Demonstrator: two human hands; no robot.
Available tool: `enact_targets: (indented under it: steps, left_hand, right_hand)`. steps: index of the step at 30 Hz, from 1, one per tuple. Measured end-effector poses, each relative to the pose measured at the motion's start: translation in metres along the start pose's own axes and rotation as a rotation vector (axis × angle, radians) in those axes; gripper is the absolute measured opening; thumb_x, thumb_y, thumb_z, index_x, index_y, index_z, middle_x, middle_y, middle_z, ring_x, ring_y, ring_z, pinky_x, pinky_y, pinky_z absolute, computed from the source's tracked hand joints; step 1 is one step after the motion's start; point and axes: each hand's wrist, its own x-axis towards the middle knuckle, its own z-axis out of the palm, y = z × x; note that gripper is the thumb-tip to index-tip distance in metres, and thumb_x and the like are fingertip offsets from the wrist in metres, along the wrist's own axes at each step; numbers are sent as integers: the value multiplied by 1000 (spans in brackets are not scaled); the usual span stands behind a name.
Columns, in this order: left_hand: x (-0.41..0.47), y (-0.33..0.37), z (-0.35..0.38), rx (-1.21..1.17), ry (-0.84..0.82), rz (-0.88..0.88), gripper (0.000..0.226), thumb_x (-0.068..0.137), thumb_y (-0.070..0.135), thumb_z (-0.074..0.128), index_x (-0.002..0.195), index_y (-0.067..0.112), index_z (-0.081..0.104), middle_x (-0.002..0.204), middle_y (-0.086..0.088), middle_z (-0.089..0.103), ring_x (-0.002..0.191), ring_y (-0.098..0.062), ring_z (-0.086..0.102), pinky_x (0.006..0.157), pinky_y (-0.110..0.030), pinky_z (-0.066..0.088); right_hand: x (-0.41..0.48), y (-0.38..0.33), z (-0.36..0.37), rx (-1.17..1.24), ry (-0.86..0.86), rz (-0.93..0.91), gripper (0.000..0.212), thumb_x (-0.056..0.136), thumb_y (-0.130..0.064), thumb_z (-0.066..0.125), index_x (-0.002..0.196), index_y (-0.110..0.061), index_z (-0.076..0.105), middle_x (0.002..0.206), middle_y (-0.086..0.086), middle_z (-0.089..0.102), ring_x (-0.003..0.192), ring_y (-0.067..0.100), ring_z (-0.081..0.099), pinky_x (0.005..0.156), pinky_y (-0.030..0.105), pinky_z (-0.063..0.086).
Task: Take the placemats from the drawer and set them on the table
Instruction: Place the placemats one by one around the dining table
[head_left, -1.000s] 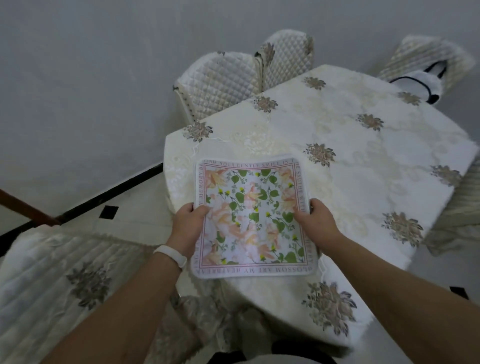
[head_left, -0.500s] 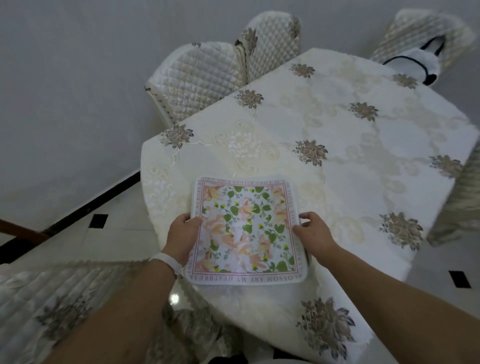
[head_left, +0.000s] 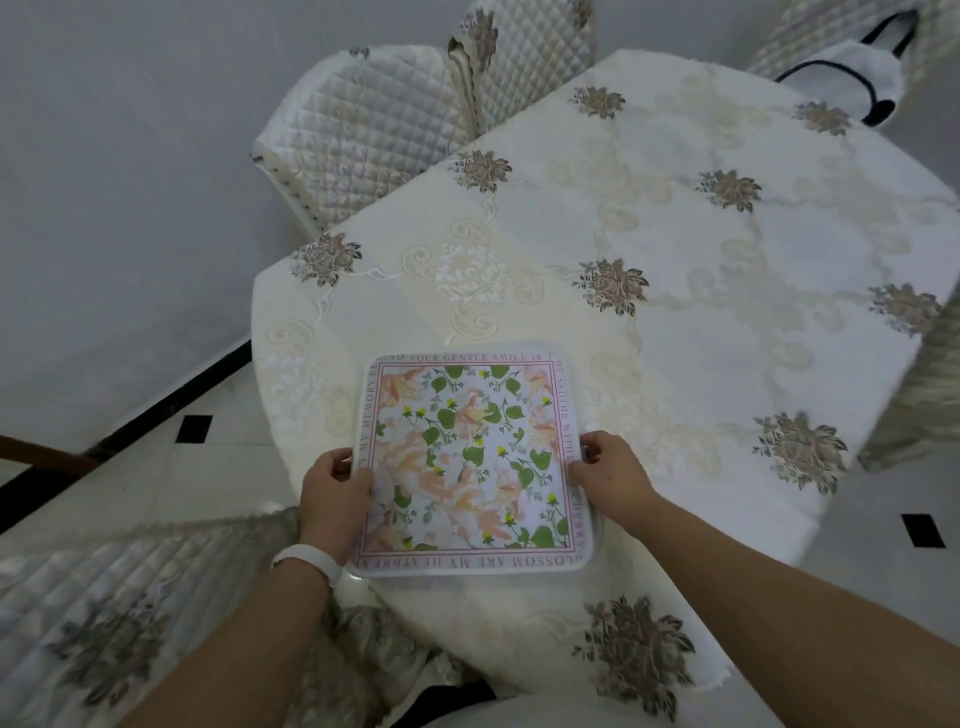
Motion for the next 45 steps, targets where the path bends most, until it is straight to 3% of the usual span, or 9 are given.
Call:
enact_targets:
  steps: [4,9,13,17,20,24,35,38,45]
  left_hand:
    - [-2,2,7,-42,43,4,23,88,11,61,111,14,60,92,1,65,78,-12,62,57,-26,49]
    - [-5,-4,8,26,57,61,23,78,24,59,100,27,67,97,-3,67,78,-19,66,61,-38,60]
    - [-8,-7,7,118,50,95,24,77,28,58,100,30,64,102,-1,56,80,-19,62,68,-38,59]
    - [-9,-7,5,89,56,62,26,78,25,60,104,28,64,106,-6,57,80,-22,64,64,-39,60]
    - [-8,-5,2,71,76,29,26,83,22,62,109,18,64,106,-6,59,83,-20,64,67,-36,57]
    - [-7,0,-3,79,65,48,2,85,15,61,86,16,62,90,-2,62,79,-22,62,60,-27,46]
    - [-12,-2,-8,-115,-156,14,16,89,10,63,102,20,61,100,-3,71,89,-23,69,80,-40,58]
    - [-14,4,-8,-155,-287,16,18,90,6,61,101,18,67,101,-3,72,90,-22,69,77,-35,57]
    - [-12,10,17,-99,-539,50,20,94,7,59,109,19,66,108,-6,71,95,-27,70,87,-48,57]
  right_hand:
    - [4,0,5,-45,22,-16,11,88,-13,61,97,-15,68,92,-1,71,78,13,71,65,29,60]
    - [11,17,10,-96,45,-43,38,75,-41,56,107,-23,66,110,1,60,91,14,66,78,40,61]
    - [-5,-1,13,-137,112,-54,29,86,-27,61,114,-20,60,109,-1,49,94,15,58,82,33,53]
    - [-7,-2,16,-61,107,-32,24,90,-18,59,113,-17,55,100,-3,61,83,10,63,63,25,50]
    - [-10,-4,18,-17,62,12,20,92,-19,58,112,-18,53,98,-3,65,84,14,66,71,35,57]
    - [-16,-7,19,10,61,7,18,91,-17,58,109,-17,53,98,-1,66,87,18,67,79,43,58]
    - [-47,-9,20,87,134,15,16,92,-17,57,108,-16,53,98,0,65,86,18,66,70,35,56]
    - [-58,-5,19,95,184,35,13,92,-16,57,104,-15,53,95,2,64,83,18,65,66,34,53]
    - [-90,20,9,141,320,137,6,94,-14,54,100,-12,52,92,3,61,79,16,61,56,28,45]
